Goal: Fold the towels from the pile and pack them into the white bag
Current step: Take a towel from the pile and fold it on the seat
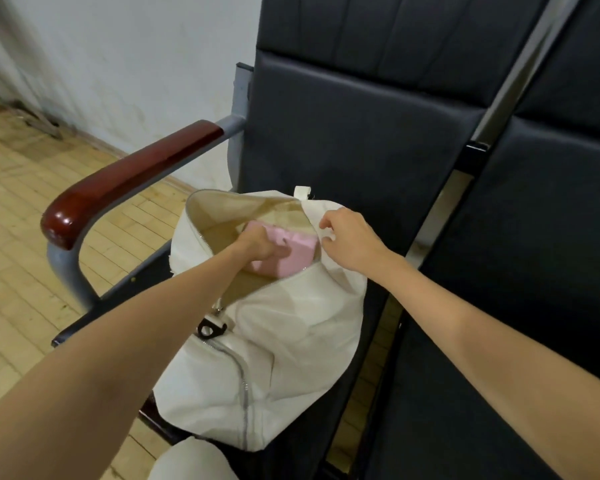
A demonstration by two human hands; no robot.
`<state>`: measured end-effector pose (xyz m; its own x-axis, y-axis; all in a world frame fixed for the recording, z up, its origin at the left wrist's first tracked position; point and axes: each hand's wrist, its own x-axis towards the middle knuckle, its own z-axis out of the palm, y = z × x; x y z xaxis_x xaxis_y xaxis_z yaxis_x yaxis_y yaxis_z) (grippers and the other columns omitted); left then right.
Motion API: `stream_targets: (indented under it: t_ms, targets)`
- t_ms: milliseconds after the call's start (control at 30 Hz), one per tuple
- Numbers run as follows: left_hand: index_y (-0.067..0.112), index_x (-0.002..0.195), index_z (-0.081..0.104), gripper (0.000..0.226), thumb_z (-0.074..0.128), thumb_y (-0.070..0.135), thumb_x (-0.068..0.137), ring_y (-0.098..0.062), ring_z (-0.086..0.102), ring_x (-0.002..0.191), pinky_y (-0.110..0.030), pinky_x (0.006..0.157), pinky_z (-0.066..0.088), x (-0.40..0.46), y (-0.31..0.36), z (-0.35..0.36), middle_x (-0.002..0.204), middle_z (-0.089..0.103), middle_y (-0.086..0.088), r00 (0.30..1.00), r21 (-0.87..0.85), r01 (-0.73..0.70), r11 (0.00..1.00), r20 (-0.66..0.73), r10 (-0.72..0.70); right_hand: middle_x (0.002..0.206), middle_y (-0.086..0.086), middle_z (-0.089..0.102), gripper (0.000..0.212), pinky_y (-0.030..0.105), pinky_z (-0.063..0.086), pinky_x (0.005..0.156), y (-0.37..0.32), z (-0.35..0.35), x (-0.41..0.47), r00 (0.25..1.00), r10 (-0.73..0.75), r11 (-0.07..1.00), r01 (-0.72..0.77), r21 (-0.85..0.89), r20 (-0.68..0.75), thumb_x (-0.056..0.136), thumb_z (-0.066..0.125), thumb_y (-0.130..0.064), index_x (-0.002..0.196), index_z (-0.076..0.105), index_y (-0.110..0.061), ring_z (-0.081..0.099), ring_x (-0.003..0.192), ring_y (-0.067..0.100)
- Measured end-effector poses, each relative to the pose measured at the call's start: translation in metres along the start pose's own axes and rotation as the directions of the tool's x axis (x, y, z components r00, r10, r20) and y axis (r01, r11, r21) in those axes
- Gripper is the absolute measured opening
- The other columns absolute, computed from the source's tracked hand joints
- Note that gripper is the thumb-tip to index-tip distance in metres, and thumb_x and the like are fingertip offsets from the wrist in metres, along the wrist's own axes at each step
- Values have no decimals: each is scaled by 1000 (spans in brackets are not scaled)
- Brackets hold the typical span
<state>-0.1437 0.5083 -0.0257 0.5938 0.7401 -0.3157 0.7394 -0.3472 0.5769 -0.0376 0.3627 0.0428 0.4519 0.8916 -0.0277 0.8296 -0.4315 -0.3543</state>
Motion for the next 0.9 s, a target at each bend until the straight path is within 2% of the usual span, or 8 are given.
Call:
stream_targets:
  t_ms: [67, 200, 333, 433, 567, 667, 767, 900]
  targets:
    - [1, 120, 56, 38, 59, 26, 92, -29, 55, 111, -32, 92, 43, -12, 8, -3, 121, 60, -12, 997, 1, -13, 1000, -79, 13, 122, 9, 52, 33, 32, 50, 84, 13, -7, -23, 1000, 4, 1000, -4, -19, -25, 90, 56, -10, 122, 56, -6, 55, 107, 24]
    - [4, 129, 54, 37, 50, 16, 94, -32, 54, 116, -34, 97, 41, -58, 43, -10, 123, 60, -14, 976, 8, -108, 994, -187, 107, 116, 10, 49, 23, 33, 50, 80, 39, -25, -77, 997, 66, 996, -68, -55, -41, 91, 54, -12, 113, 57, -5, 55, 98, 24]
    - [12, 112, 61, 28, 45, 21, 91, -32, 58, 108, -40, 94, 46, -107, 75, 1, 110, 64, -7, 934, 119, -242, 963, -241, 265, 117, 13, 46, 28, 41, 50, 85, 70, -41, -137, 988, 151, 986, -152, -71, -31, 91, 56, -13, 116, 54, -2, 53, 102, 28]
    - [11, 133, 52, 38, 44, 19, 96, -28, 56, 113, -29, 90, 39, -148, 106, 24, 119, 62, -9, 909, 187, -301, 935, -241, 341, 119, 16, 46, 33, 42, 49, 89, 99, -50, -182, 977, 211, 974, -214, -79, -40, 90, 56, -12, 121, 52, -1, 50, 107, 30]
    - [6, 135, 49, 41, 47, 14, 95, -29, 50, 124, -34, 102, 38, -187, 149, 75, 133, 55, -14, 870, 150, -450, 880, -146, 470, 123, 17, 45, 38, 44, 47, 93, 143, -60, -247, 947, 318, 943, -322, -87, -50, 89, 57, -13, 125, 50, -2, 49, 111, 31]
    - [8, 135, 49, 41, 49, 15, 95, -29, 52, 121, -36, 100, 43, -213, 180, 121, 132, 55, -13, 853, 148, -514, 845, -24, 522, 124, 16, 44, 41, 43, 47, 93, 181, -65, -299, 911, 410, 908, -413, -74, -54, 89, 58, -15, 127, 48, -3, 49, 112, 32]
    - [8, 139, 44, 45, 50, 17, 96, -29, 50, 123, -36, 100, 43, -237, 211, 170, 134, 52, -14, 800, 156, -600, 785, 92, 593, 124, 18, 45, 43, 42, 45, 96, 220, -66, -351, 864, 498, 863, -502, -62, -69, 88, 60, -17, 126, 49, -3, 49, 114, 35]
    - [10, 141, 42, 47, 50, 18, 95, -29, 47, 125, -37, 102, 42, -266, 252, 230, 138, 47, -14, 747, 156, -661, 734, 223, 626, 126, 18, 49, 53, 39, 42, 100, 273, -68, -424, 770, 628, 772, -634, -35, -110, 83, 62, -20, 132, 46, -6, 48, 117, 35]
